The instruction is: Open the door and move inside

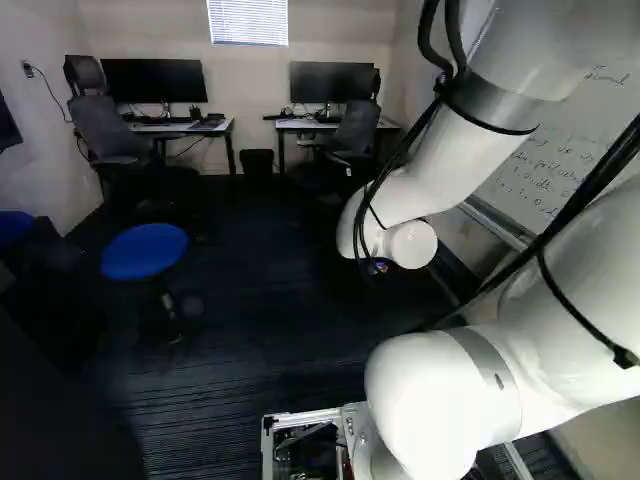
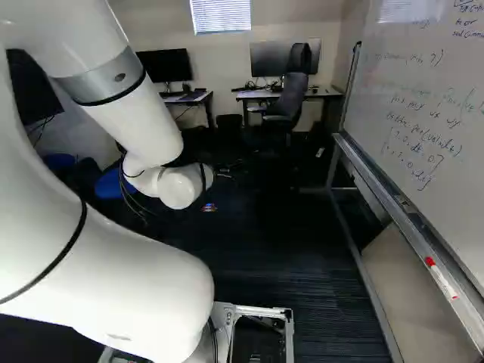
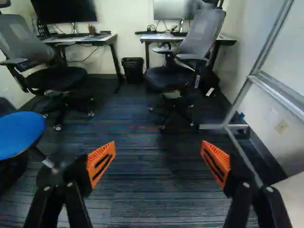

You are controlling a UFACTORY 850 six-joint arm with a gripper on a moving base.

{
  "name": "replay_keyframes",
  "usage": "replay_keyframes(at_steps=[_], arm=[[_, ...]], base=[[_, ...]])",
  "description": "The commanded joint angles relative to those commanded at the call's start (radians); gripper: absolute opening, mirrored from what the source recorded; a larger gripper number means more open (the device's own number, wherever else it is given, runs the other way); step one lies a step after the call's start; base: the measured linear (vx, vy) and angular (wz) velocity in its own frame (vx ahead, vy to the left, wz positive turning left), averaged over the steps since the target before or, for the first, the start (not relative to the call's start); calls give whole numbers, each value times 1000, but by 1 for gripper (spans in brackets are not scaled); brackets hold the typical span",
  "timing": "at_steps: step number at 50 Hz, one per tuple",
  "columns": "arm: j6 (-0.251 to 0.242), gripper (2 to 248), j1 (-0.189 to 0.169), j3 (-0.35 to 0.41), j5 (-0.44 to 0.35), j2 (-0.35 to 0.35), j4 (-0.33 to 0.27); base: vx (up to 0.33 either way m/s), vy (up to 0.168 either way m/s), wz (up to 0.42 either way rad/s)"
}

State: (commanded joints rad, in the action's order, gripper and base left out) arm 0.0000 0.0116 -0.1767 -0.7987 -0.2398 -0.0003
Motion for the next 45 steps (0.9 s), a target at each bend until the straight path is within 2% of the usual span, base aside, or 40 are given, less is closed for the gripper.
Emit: replay_keyframes(at_steps=[22, 45], arm=[[0, 247, -9, 72, -59, -32, 0], [0, 247, -12, 89, -74, -39, 0]], base=[[0, 0, 0], [0, 0, 0]])
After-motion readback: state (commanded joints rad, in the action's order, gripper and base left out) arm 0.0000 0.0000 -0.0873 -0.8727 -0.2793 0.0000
